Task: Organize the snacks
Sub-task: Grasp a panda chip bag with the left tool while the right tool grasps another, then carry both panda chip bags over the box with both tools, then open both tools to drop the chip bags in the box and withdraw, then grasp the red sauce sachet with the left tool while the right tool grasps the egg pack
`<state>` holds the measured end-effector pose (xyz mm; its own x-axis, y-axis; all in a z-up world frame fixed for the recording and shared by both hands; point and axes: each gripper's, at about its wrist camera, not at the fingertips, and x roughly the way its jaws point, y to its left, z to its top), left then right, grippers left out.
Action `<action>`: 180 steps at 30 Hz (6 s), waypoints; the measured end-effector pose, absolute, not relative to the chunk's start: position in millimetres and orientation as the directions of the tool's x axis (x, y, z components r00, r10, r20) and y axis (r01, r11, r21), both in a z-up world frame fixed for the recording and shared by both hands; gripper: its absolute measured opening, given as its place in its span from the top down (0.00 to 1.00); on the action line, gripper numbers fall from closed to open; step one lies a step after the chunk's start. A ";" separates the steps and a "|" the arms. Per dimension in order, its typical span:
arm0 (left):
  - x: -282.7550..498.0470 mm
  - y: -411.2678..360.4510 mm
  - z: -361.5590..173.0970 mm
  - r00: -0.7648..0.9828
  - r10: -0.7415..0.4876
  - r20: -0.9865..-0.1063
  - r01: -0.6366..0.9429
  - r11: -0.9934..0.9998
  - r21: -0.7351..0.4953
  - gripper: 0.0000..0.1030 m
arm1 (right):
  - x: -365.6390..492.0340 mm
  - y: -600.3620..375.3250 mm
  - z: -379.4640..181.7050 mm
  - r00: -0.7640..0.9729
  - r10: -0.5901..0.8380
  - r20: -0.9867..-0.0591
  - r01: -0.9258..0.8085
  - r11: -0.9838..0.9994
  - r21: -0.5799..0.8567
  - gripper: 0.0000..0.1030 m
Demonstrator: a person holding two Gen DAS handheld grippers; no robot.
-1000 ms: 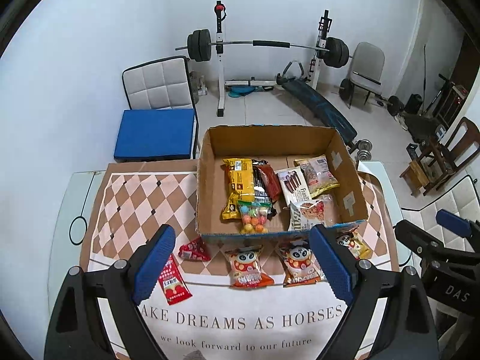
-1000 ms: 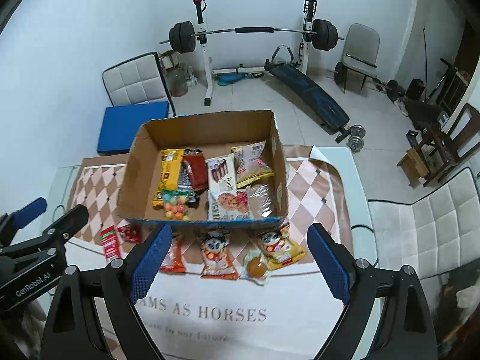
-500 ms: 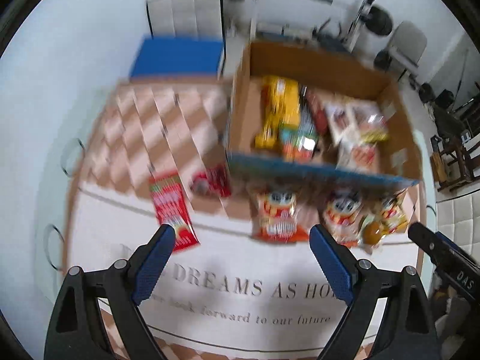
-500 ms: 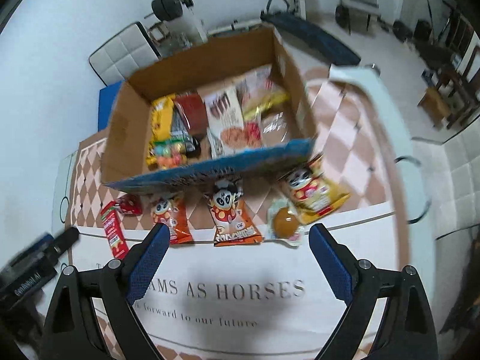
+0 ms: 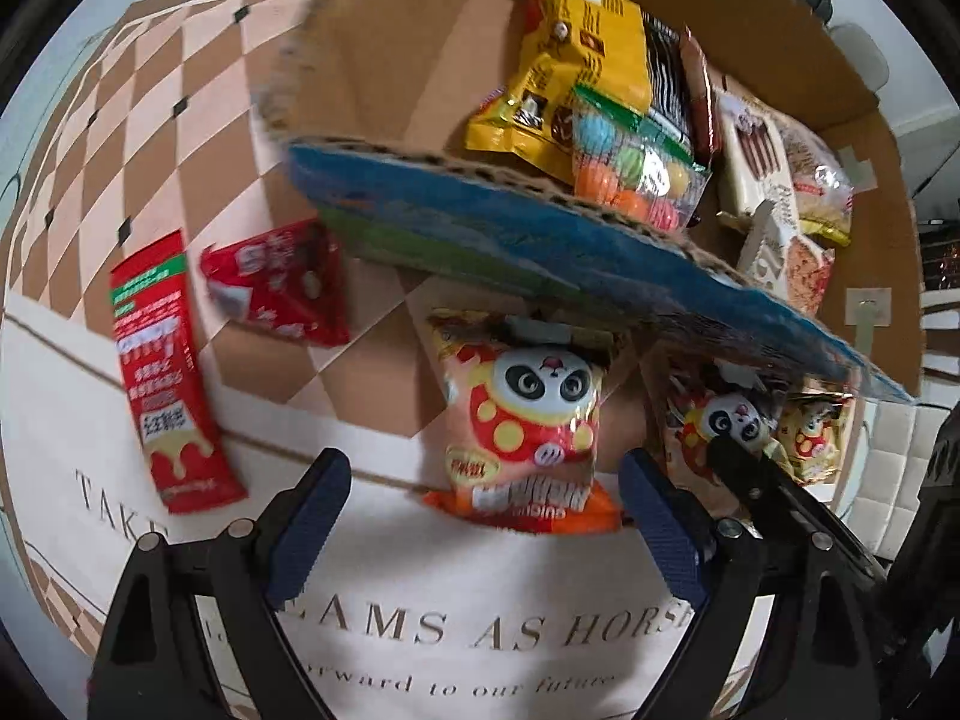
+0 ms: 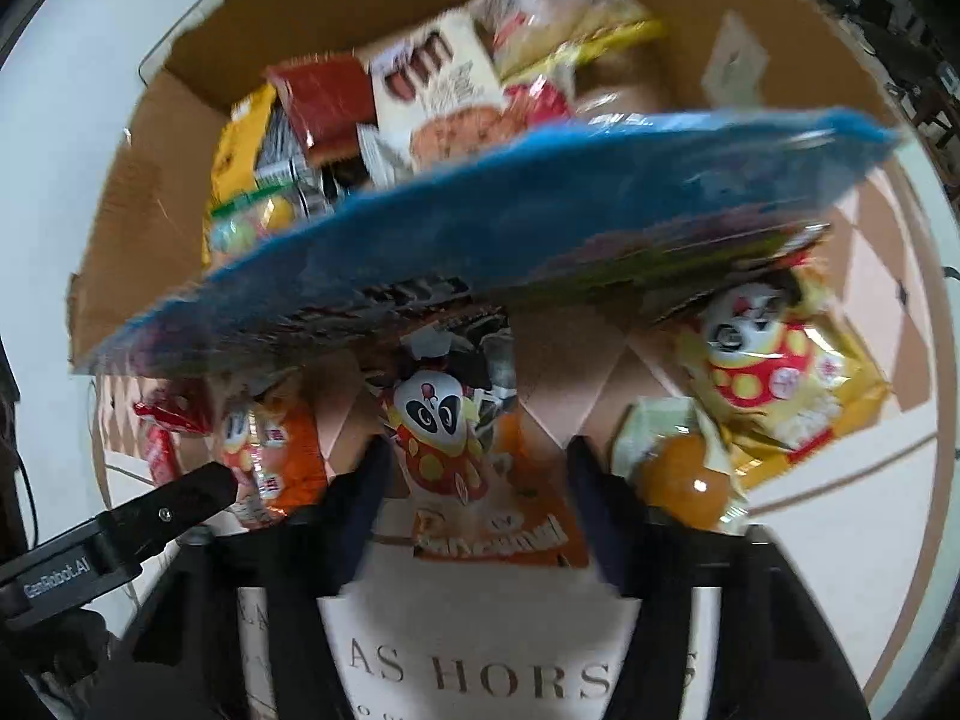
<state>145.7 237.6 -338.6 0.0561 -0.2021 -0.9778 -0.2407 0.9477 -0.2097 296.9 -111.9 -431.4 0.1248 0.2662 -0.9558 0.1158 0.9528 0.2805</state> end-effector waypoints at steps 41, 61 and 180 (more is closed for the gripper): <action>28.3 155.2 -379.3 -0.096 -0.067 -0.993 -0.069 0.996 -0.061 0.48 | 204.9 -75.7 -468.2 -0.209 0.177 -0.962 0.017 0.984 0.177 0.50; 40.0 156.1 -385.1 -0.101 -0.052 -0.994 -0.061 0.997 -0.046 0.49 | 194.5 -56.4 -471.0 -0.089 0.065 -0.994 0.071 0.996 0.059 0.50; 66.7 227.4 -120.9 0.538 0.092 -0.838 -0.112 0.993 0.037 0.41 | 227.9 -164.1 -191.2 0.396 0.127 -0.909 0.084 0.981 0.173 0.11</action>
<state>66.7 227.4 -120.9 0.5377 0.0918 -0.8381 -0.1117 0.9931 0.0371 227.9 -164.1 -191.2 0.3963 0.1265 -0.9094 0.0841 0.9813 0.1732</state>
